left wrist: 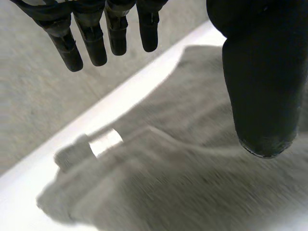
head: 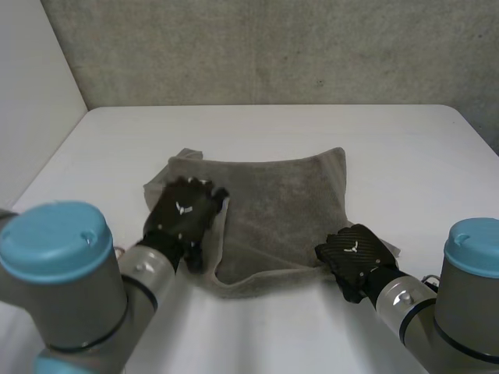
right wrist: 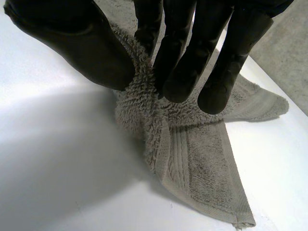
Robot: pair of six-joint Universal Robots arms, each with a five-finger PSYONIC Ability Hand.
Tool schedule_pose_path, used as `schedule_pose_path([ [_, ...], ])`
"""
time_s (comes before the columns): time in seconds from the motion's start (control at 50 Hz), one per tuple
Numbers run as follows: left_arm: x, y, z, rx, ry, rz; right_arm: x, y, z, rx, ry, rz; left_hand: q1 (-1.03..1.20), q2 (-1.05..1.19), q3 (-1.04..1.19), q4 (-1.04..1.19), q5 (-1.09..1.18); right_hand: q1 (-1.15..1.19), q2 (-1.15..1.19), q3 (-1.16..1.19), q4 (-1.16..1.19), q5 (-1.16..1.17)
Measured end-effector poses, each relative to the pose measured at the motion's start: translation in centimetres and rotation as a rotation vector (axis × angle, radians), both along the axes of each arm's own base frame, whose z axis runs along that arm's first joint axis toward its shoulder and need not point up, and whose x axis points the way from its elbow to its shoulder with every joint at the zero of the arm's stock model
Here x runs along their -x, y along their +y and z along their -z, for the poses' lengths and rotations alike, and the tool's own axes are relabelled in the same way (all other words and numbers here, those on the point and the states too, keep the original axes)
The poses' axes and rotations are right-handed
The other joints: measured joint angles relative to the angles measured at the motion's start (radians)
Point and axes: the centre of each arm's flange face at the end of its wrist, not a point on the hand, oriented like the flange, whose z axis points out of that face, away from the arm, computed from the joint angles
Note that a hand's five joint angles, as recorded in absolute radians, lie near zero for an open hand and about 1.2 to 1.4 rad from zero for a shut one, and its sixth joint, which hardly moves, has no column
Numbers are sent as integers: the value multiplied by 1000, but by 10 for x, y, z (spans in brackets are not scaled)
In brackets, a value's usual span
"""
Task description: Fold the towel.
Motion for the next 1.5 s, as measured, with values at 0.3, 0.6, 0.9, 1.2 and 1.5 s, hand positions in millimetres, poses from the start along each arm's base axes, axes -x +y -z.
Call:
schedule_pose_path([
  [0.3,33,-72,8,-50,-120,51,0,3,11,-10,3,-6,0,9,9,6,11,1,2,0,0,0],
  [0.6,56,-132,33,42,-303,219,0,3,15,-24,9,-7,158,162,165,162,163,1,8,0,0,0],
  [0.9,60,-137,58,1,-422,270,0,4,18,-34,13,-13,165,170,172,170,169,1,8,0,0,0],
  [1.2,57,-139,61,19,-463,274,0,3,21,-42,18,-14,185,189,191,187,188,1,10,0,0,0],
  [1.5,53,-139,60,8,-468,258,0,4,24,-50,23,-15,480,494,492,491,480,1,10,0,0,0],
])
